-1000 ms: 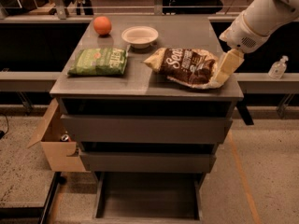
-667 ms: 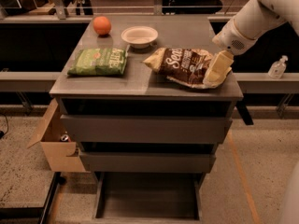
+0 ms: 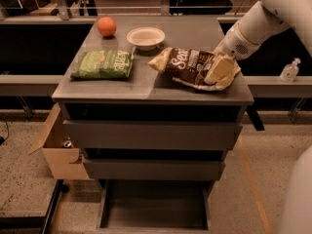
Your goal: Place brown chip bag into bottom drawer
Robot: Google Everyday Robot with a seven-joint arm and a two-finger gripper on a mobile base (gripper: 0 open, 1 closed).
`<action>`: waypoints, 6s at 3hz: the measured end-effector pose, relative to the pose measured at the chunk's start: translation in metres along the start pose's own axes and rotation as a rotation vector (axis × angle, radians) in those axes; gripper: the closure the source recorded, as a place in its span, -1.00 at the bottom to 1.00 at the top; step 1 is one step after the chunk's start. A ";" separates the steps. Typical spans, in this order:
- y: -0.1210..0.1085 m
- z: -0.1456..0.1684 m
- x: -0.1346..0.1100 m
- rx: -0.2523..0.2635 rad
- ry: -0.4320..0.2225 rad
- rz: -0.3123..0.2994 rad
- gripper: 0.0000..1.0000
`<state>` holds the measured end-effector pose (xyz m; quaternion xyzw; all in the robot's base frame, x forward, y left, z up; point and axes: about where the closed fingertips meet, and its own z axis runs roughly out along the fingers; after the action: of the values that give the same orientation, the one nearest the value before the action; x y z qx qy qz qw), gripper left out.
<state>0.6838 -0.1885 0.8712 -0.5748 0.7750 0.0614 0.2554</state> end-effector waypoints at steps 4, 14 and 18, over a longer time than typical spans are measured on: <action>0.113 -0.104 -0.032 -0.082 -0.087 -0.183 1.00; 0.299 0.090 0.110 -0.118 0.196 0.069 1.00; 0.321 0.266 0.175 -0.083 0.253 0.246 1.00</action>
Offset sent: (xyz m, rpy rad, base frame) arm -0.0743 0.0123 0.0815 0.0889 -0.1295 0.1351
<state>0.4379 -0.1288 0.4968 -0.4889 0.8622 0.0511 0.1225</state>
